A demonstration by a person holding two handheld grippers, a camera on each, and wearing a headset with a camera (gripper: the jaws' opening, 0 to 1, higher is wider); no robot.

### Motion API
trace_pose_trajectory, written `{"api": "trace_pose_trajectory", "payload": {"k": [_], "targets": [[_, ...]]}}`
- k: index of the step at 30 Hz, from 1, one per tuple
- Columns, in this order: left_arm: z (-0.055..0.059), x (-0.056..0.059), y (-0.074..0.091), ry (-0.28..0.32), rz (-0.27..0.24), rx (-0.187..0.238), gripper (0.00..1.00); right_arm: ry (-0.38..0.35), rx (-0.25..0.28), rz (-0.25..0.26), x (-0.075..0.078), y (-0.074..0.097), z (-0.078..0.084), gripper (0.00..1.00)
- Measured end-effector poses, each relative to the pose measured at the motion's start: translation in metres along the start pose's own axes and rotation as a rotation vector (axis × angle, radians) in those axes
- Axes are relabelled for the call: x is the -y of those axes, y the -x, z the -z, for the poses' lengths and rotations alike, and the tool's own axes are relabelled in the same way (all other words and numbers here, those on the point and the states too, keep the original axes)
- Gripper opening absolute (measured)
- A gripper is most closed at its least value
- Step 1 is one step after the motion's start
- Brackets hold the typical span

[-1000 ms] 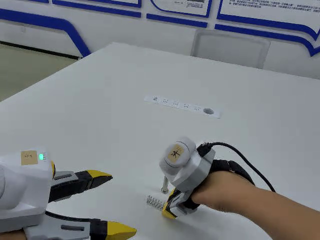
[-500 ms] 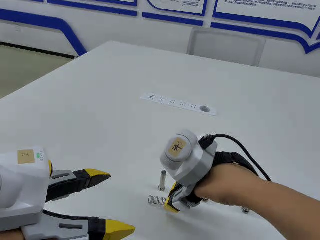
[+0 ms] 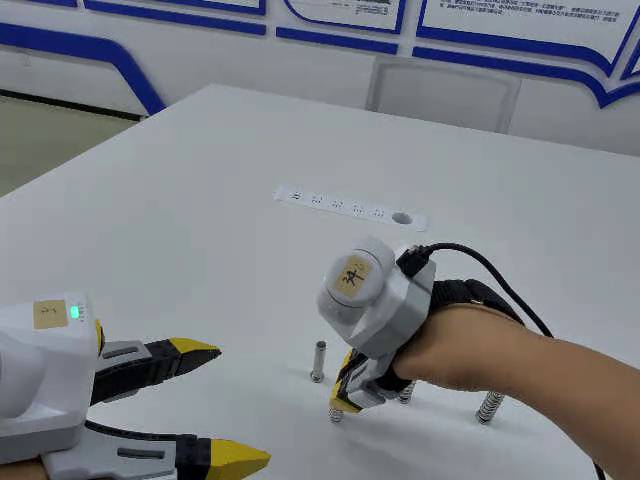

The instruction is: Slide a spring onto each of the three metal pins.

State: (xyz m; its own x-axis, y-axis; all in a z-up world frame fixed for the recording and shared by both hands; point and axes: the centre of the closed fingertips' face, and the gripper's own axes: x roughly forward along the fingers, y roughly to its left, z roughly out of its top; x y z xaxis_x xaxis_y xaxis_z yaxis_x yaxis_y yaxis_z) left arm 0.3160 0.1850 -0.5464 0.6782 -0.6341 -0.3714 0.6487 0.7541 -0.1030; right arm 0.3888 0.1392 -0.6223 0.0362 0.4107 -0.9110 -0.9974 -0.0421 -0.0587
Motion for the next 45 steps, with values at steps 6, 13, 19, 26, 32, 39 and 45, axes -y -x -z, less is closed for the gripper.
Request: {"api": "trace_pose_trajectory", "payload": {"k": [6,13,19,26,32,39,45], "targets": [[0.0,0.0,0.0,-0.001,-0.001,0.001,0.71,0.0,0.004,0.006,0.003,0.006,-0.002,0.12],[-0.001,0.0,-0.001,-0.005,0.002,0.002,0.71,-0.007,0.028,0.018,0.013,0.027,-0.012,0.11],[-0.002,0.0,-0.001,-0.007,0.004,0.003,0.71,-0.006,0.058,0.038,0.024,0.048,-0.026,0.11],[-0.003,0.0,0.0,-0.009,0.005,0.004,0.71,0.004,0.083,0.058,0.036,0.057,-0.043,0.11],[-0.003,-0.001,0.001,-0.008,0.002,0.004,0.71,0.003,0.093,0.056,0.041,0.053,-0.053,0.11],[-0.002,-0.003,0.003,-0.005,-0.002,0.005,0.71,-0.004,0.081,0.044,0.045,0.043,-0.055,0.11],[-0.001,-0.004,0.004,-0.002,-0.006,0.004,0.71,-0.003,0.066,0.038,0.046,0.038,-0.053,0.11]]}}
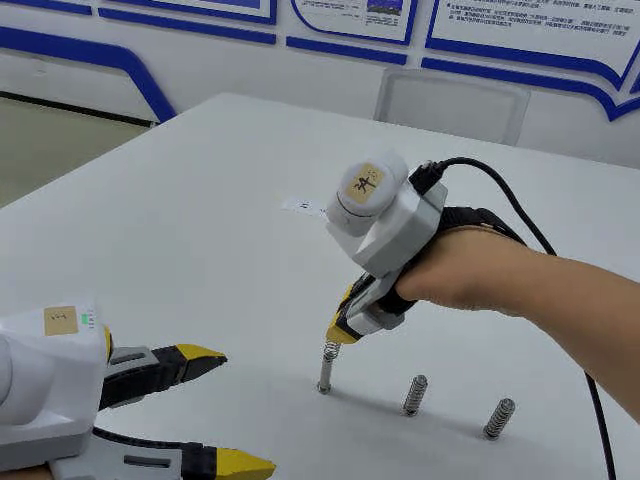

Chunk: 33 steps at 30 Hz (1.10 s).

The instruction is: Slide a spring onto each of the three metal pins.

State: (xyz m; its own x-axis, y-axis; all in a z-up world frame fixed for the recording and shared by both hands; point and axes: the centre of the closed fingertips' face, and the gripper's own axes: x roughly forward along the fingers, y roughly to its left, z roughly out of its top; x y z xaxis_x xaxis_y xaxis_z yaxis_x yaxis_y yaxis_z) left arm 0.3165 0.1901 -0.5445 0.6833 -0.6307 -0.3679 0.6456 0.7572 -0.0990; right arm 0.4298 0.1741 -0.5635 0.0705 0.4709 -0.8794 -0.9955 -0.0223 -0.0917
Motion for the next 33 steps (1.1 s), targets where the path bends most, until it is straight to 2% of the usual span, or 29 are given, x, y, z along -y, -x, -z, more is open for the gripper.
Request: {"api": "trace_pose_trajectory", "payload": {"k": [12,33], "targets": [[0.001,-0.001,0.001,0.003,-0.006,0.003,0.71,-0.011,-0.015,-0.012,0.0,-0.008,0.002,0.11],[0.002,-0.003,0.002,0.011,-0.011,0.003,0.71,-0.062,-0.066,-0.043,0.001,-0.038,0.017,0.12]]}}
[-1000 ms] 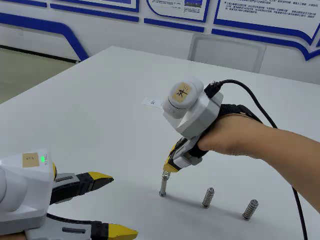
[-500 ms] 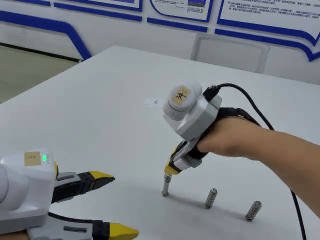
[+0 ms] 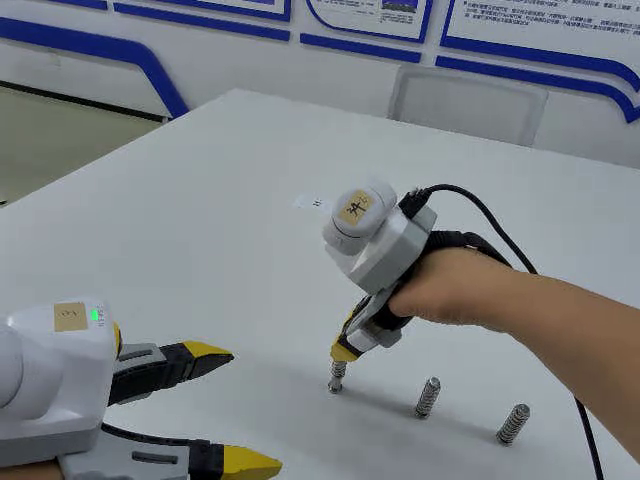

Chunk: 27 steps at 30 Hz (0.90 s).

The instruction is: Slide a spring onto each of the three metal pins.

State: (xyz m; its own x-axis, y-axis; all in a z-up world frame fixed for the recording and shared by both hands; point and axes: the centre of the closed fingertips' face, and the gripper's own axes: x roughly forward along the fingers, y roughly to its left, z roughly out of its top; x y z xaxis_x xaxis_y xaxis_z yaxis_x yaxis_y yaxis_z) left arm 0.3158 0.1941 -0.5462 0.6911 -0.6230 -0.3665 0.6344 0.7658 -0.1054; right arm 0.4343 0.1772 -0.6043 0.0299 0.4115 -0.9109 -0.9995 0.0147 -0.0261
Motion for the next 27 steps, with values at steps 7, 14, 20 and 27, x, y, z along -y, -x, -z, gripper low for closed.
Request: {"api": "trace_pose_trajectory", "payload": {"k": [7,14,20,27], "targets": [[0.001,0.001,0.0,0.005,-0.002,-0.001,0.71,-0.025,-0.008,-0.002,-0.001,-0.012,0.007,0.12],[0.002,0.001,0.0,0.006,-0.001,-0.002,0.71,-0.038,-0.004,-0.003,0.0,-0.02,0.008,0.12],[0.003,0.001,-0.001,0.008,0.001,-0.006,0.71,-0.036,-0.001,-0.003,0.001,-0.022,0.011,0.12],[0.002,0.003,-0.005,0.003,0.01,-0.009,0.71,-0.035,0.006,0.005,0.001,-0.019,0.016,0.14]]}}
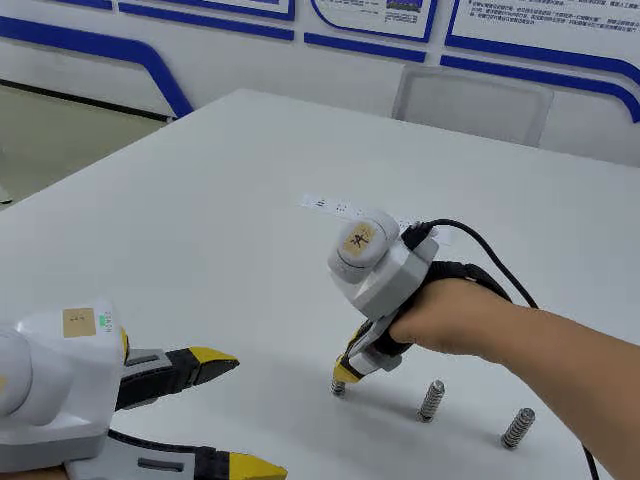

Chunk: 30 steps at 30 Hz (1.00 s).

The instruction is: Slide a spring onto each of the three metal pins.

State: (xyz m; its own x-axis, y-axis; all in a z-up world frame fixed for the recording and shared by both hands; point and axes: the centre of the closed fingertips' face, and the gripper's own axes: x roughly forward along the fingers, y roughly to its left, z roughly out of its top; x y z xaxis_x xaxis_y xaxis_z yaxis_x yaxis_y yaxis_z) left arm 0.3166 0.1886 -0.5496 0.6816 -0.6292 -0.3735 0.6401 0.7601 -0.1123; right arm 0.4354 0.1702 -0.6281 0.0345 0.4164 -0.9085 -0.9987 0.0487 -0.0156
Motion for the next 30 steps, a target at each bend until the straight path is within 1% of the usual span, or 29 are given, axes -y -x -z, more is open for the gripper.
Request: {"api": "trace_pose_trajectory", "payload": {"k": [10,14,18,22,24,25,27,30], "targets": [[0.0,0.005,-0.005,-0.004,0.019,-0.006,0.71,-0.017,0.027,0.014,-0.003,0.009,0.008,0.15],[-0.001,0.008,-0.01,-0.004,0.033,-0.007,0.71,-0.028,0.042,0.022,-0.008,0.014,0.013,0.16],[-0.002,0.013,-0.016,-0.009,0.052,-0.008,0.71,-0.038,0.072,0.024,-0.016,0.019,0.015,0.16],[-0.003,0.015,-0.02,-0.011,0.066,-0.008,0.71,-0.059,0.093,0.024,-0.021,0.021,0.021,0.17],[-0.003,0.015,-0.021,-0.012,0.071,-0.008,0.71,-0.074,0.109,0.025,-0.024,0.023,0.025,0.17],[-0.003,0.015,-0.022,-0.012,0.074,-0.009,0.71,-0.101,0.134,0.017,-0.028,0.025,0.026,0.17],[-0.003,0.015,-0.023,-0.011,0.077,-0.009,0.71,-0.128,0.161,0.01,-0.032,0.028,0.029,0.17],[-0.001,0.016,-0.025,-0.012,0.085,-0.014,0.71,-0.146,0.18,0.016,-0.037,0.033,0.038,0.18]]}}
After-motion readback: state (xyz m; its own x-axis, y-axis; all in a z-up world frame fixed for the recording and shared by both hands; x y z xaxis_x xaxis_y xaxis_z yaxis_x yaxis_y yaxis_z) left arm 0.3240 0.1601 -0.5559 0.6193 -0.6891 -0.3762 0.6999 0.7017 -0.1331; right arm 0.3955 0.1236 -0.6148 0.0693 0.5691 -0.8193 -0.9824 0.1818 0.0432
